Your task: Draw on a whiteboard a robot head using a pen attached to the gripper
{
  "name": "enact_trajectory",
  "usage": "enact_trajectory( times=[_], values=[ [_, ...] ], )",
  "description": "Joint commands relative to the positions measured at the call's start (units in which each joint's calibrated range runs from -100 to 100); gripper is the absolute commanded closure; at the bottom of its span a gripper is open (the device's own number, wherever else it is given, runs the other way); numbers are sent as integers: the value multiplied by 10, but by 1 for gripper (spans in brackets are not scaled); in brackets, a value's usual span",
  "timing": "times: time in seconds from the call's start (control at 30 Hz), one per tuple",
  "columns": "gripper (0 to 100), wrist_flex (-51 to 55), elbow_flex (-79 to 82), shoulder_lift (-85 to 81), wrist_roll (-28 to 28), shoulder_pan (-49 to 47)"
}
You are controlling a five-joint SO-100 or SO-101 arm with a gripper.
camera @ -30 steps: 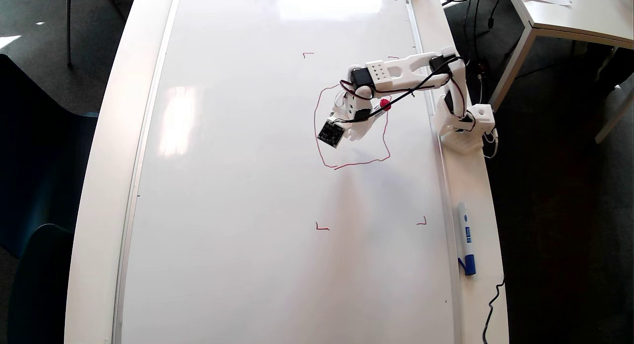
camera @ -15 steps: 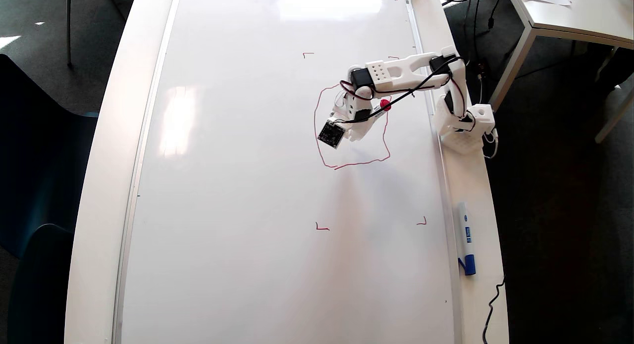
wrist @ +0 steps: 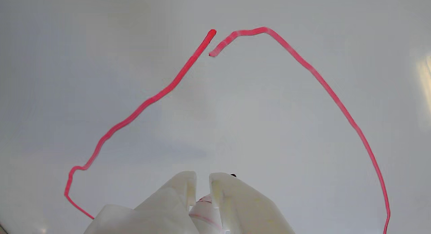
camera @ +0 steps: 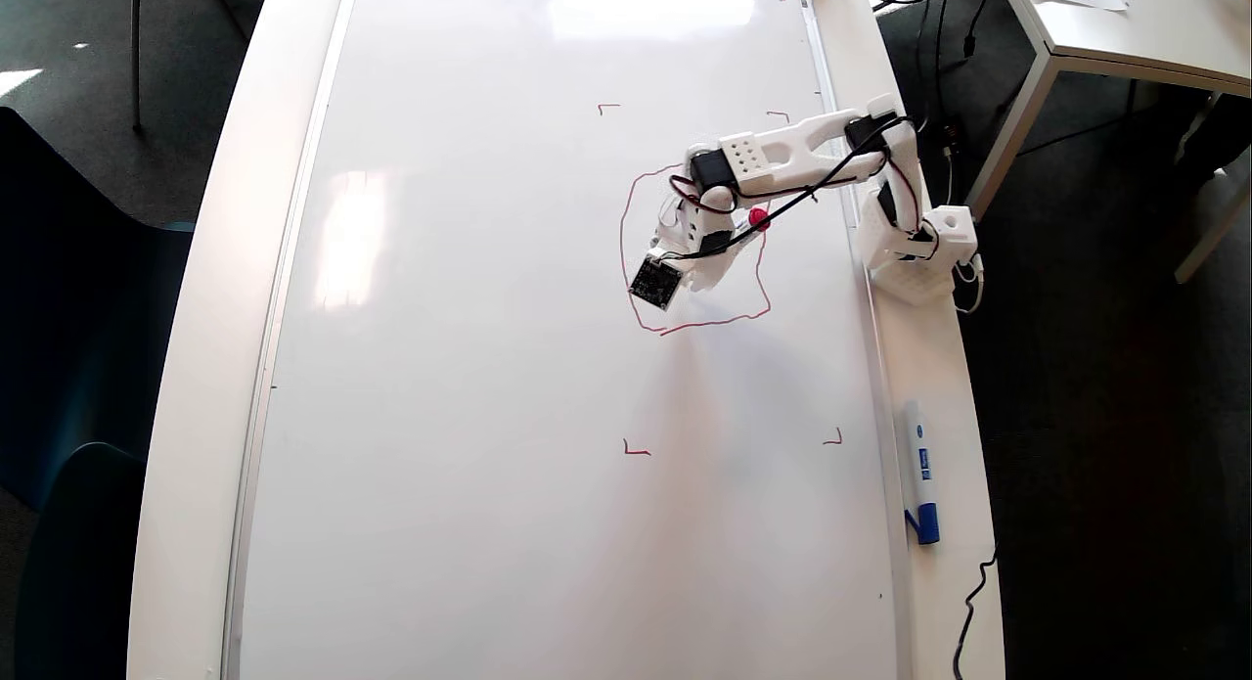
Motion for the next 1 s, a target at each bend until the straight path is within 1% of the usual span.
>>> enact_trajectory(
  times=[0.0,0.3,0.5,0.7,0.97],
  values=[
    [99,-17,-10,1,2,1],
    [99,-67,-11,7,17,1],
    [99,-71,0,9,17,1],
    [99,-71,-1,47,13,1],
    [99,-58,4,41,12,0]
  ],
)
